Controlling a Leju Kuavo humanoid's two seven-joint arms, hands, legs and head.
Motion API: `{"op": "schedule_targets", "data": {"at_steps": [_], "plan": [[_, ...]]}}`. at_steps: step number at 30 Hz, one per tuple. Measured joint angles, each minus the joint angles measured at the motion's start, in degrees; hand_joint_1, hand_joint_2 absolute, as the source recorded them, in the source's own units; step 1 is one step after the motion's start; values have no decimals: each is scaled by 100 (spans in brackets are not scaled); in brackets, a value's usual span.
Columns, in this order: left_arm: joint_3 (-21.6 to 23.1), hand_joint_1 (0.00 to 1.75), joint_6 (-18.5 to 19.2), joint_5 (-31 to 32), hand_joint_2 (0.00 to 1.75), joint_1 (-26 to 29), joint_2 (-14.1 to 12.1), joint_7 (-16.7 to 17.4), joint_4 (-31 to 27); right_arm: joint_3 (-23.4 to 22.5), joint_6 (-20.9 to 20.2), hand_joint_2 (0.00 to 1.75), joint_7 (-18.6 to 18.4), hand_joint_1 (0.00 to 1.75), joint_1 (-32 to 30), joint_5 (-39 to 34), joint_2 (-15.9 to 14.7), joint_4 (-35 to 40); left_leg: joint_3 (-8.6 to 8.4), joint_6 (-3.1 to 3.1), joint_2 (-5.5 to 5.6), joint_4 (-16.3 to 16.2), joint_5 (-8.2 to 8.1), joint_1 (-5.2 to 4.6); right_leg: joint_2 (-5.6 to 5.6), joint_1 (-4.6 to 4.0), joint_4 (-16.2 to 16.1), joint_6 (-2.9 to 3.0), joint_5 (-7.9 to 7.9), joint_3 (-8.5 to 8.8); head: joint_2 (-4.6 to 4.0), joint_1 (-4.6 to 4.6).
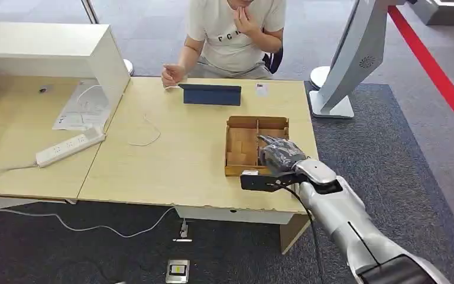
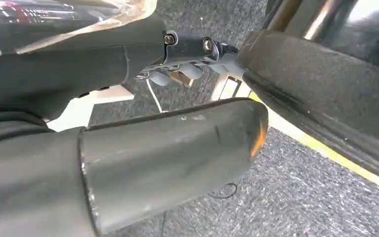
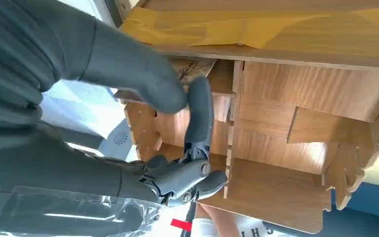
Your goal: Pass the card to the sensor for recognition and then transmit it.
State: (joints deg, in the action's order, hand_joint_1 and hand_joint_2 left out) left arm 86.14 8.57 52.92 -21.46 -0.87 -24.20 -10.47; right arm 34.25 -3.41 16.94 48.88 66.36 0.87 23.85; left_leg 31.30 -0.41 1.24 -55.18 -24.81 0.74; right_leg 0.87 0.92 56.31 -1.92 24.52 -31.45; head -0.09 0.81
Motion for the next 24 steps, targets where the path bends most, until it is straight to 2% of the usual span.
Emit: {"op": "schedule_targets", "data": {"at_steps": [10, 11, 12, 13, 14, 24], "plan": [[-37, 0, -33, 135, 0, -6, 0, -26, -24, 4, 55, 175, 68, 175, -48, -4, -2, 0, 2, 0, 0, 0, 0, 0, 0, 0, -1, 0, 0, -1, 0, 2], [-39, 0, -33, 159, 0, -7, 0, -28, -24, 4, 57, 175, 74, 152, -52, -7, 0, 0, 2, 0, 0, 0, 0, 0, 0, 0, 0, 0, 0, -1, 0, 2], [-39, 0, -35, 207, 0, -7, 0, -46, -26, 4, 59, 175, 79, 0, -56, -11, -2, 0, 3, 0, 0, 0, 0, 0, 0, 0, 0, 0, 0, 0, 0, 2], [-42, 0, -35, 255, 0, -8, 0, -61, -28, 4, 66, 175, 83, 0, -61, -18, -2, 0, 5, 0, 0, 0, 0, 0, 0, 0, 0, 0, 0, -2, 0, 2], [-44, 0, -39, 297, 0, -13, 0, -61, -28, 4, 74, 0, 85, 0, -65, -26, -2, 0, 5, 0, 0, 0, 0, 0, 0, 0, 0, 0, 0, -2, 0, 2], [-57, 0, -28, 538, 0, -34, 0, -94, -35, -17, 127, 0, 98, 0, -101, -136, 0, 2, 10, 0, 0, 0, 0, 0, 0, 0, 2, 0, 0, -5, 0, 2]]}}
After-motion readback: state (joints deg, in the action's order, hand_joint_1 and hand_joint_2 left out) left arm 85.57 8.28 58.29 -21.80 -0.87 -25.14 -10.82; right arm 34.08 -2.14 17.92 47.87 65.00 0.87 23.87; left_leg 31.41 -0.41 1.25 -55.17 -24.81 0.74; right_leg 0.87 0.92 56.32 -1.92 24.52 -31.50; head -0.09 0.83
